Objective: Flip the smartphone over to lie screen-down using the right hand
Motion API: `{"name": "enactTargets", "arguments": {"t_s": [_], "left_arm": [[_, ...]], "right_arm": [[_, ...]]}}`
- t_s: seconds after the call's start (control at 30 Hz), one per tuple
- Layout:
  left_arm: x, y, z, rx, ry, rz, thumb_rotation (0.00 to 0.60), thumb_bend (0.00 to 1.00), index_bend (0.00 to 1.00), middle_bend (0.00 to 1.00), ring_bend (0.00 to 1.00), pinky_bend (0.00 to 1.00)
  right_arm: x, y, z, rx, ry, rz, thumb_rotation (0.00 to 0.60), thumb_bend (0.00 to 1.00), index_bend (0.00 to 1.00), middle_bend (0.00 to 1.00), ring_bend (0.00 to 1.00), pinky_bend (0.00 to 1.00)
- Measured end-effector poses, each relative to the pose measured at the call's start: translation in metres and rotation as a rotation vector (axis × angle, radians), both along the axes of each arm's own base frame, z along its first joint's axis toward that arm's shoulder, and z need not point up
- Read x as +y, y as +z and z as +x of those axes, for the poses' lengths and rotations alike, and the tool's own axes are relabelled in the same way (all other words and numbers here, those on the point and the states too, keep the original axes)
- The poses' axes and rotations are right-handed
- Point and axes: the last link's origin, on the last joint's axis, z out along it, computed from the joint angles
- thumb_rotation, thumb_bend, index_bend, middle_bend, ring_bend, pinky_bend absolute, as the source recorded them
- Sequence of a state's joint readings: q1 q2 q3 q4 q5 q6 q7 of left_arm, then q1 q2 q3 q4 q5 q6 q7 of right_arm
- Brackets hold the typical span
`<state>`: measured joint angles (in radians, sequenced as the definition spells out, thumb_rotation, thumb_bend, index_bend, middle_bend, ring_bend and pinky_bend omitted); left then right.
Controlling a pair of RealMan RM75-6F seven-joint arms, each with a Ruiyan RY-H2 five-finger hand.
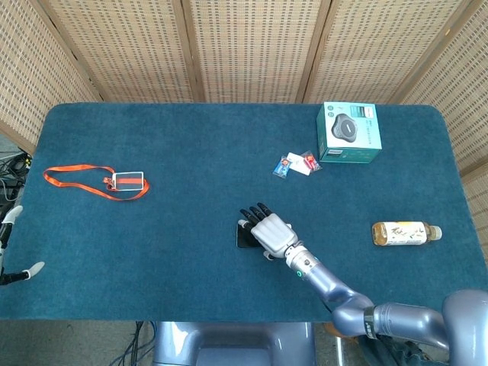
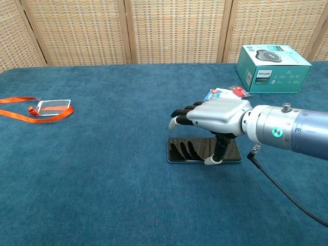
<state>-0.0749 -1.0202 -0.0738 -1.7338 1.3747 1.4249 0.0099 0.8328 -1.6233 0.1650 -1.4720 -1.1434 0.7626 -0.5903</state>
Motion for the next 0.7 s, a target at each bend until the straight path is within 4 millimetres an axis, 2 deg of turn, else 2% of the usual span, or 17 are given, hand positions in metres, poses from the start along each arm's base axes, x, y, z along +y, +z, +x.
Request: {"name": "enactTargets", "arguments": {"t_s": [0.23,0.47,0.7], "left_arm": [[0.001,0.000,-0.001,-0.002,0.004,0.000,0.600,0.00,0.00,0.00,0.00,0.00],[0.002,0.001,-0.002,-0.004,0.007,0.000,0.600,0.00,0.00,0.00,0.00,0.00],[0.003,0.001,-0.002,-0.006,0.009,0.001,0.600,0.00,0.00,0.00,0.00,0.00]], "right_arm": [[0.000,-0.016,-0.004,0.046,-0.002,-0.019,0.600,0.38,0.20,0.03,0.00,0.00],[-0.001,-0.023,-0.009,0.083,0.003,-0.046,0.600,0.40,0.25,0.03,0.00,0.00],[-0.008,-0.025,-0.013,0.098,-0.013,-0.076,0.600,0.70,0.38,0.06,0.00,0.00]]}}
